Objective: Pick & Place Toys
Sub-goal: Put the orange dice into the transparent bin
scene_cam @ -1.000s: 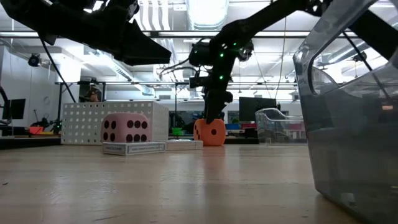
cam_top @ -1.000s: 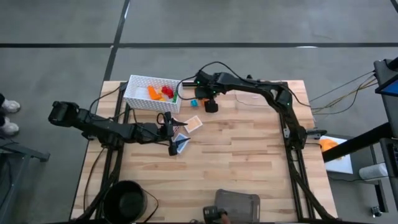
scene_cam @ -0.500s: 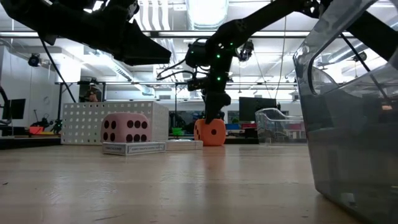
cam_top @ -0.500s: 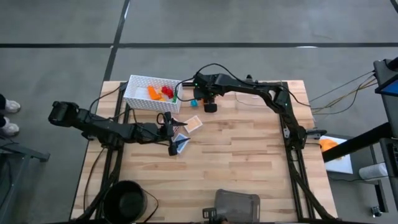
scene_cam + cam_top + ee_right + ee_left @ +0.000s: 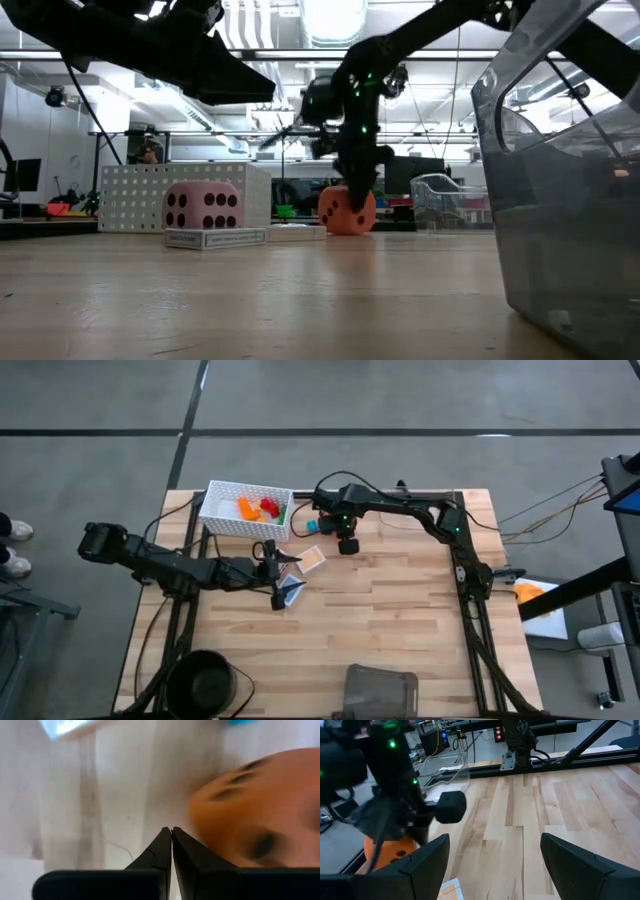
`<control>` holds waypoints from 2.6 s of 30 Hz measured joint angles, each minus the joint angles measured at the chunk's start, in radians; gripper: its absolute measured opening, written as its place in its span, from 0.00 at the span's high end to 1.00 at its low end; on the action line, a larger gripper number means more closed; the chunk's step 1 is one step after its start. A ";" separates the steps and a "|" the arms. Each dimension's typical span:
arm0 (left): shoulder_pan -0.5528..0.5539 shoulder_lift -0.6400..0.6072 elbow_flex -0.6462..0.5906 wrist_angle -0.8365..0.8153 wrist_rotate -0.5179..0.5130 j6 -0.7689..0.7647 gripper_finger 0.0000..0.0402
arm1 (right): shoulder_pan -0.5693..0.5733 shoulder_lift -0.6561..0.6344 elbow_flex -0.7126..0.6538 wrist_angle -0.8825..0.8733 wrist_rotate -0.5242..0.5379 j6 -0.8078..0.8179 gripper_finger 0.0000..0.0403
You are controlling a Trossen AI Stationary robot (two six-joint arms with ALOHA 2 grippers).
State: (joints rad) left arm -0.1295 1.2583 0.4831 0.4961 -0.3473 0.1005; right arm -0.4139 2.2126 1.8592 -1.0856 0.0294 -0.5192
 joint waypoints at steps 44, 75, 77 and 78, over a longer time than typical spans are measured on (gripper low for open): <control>0.000 0.000 0.000 0.000 0.000 0.001 0.22 | -0.096 -0.056 0.016 0.115 0.053 0.094 0.11; 0.001 0.000 0.000 0.000 0.000 0.003 0.22 | -0.085 -0.016 0.027 -0.145 -0.054 0.103 0.44; 0.001 0.000 0.000 0.000 0.000 0.003 0.22 | -0.073 -0.028 0.025 -0.203 -0.109 0.101 0.47; 0.001 0.000 0.000 0.000 0.000 0.003 0.22 | -0.068 -0.029 0.024 -0.210 -0.163 0.096 0.49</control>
State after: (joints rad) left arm -0.1284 1.2583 0.4831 0.4961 -0.3470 0.1040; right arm -0.4818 2.1835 1.8829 -1.2959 -0.1337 -0.4233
